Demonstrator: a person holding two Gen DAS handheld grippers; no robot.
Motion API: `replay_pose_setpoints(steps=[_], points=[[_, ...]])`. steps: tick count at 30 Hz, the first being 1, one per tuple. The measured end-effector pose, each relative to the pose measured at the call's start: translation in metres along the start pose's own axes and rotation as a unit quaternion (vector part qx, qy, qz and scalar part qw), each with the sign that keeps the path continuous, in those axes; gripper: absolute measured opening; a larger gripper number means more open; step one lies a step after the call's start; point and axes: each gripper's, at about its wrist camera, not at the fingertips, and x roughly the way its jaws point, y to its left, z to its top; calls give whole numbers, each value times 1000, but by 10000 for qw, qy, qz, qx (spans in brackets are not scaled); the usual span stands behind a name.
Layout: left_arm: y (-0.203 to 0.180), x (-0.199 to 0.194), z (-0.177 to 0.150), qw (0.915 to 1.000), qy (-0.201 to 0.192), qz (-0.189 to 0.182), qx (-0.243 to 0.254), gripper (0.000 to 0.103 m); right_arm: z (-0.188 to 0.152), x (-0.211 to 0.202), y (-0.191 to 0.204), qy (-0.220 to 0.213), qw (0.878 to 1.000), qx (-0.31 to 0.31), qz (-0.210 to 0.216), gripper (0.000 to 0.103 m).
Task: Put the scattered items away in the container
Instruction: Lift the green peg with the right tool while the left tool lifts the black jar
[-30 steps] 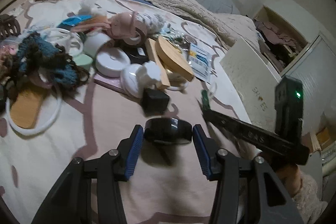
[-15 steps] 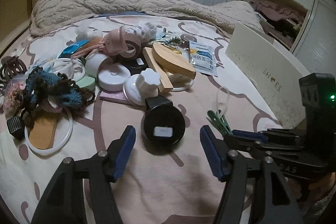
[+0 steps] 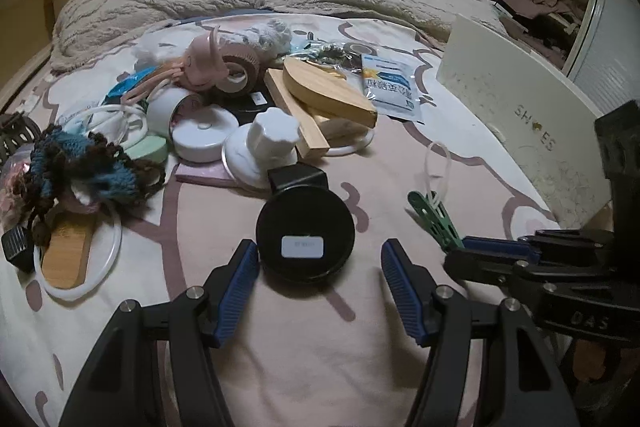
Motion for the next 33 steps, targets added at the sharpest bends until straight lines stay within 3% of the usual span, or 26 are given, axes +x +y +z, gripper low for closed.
replay_pose_setpoints(steps=[5,13,17,22,24,26,33], points=[[0,4,1,10000,-12,67,1,64,1,-2,-3,4,10000,61,46,18],[9,7,5,9994,-51,84,-325,64,2,0,6,-86,9994,-240,-222,18],[10,8,5,9992,-11,148,-370,53,5,1,1,-125,9996,-130,-204,19],[9,7,3,9994,-7,121,-336,51,9,2,-2,-215,9996,-20,-198,19],[8,7,2,9994,-1,139,-313,51,9,1,-1,-245,9994,-41,-225,28],[8,7,2,9994,1,153,-298,51,9,-1,1,-349,9991,-61,-225,63],[8,7,2,9995,6,164,-280,51,19,-1,0,-545,9978,-142,-359,64]])
